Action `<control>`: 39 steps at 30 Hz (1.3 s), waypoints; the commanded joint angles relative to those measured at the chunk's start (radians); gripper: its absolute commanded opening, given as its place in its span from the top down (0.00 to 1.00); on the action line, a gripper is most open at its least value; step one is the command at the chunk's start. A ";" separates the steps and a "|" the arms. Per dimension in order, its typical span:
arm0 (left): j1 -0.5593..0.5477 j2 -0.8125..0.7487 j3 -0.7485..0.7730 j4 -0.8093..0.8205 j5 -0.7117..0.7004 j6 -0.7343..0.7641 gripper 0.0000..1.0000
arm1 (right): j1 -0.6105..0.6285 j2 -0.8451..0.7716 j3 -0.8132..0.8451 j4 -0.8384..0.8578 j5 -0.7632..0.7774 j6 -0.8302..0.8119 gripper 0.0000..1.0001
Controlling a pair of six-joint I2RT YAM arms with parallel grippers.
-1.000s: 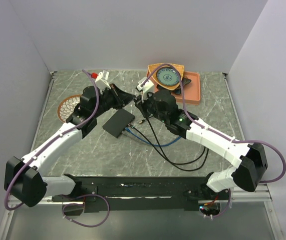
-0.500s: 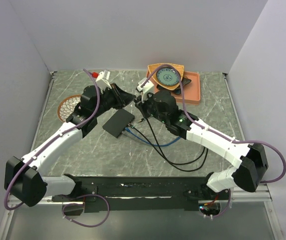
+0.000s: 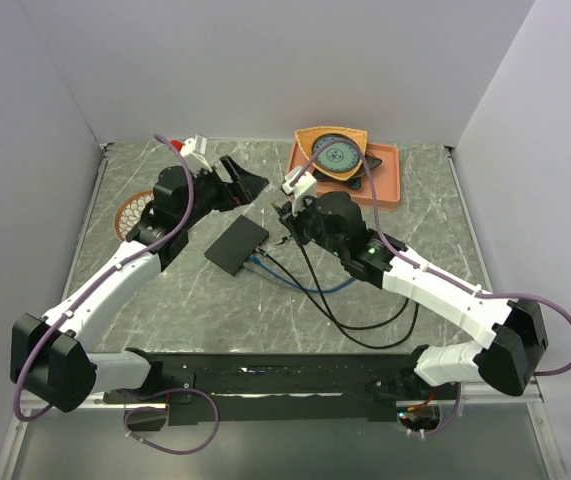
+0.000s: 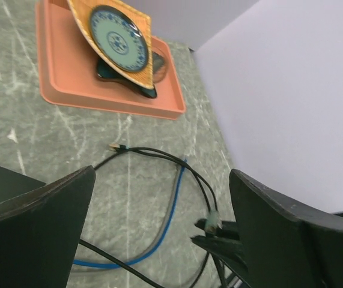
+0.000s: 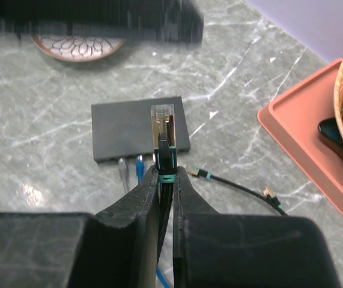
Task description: Insert the plug into the switch port
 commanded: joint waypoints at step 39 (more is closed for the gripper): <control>0.187 0.408 0.011 0.027 -0.022 0.153 0.04 | -0.172 0.416 0.137 -0.064 -0.288 0.043 1.00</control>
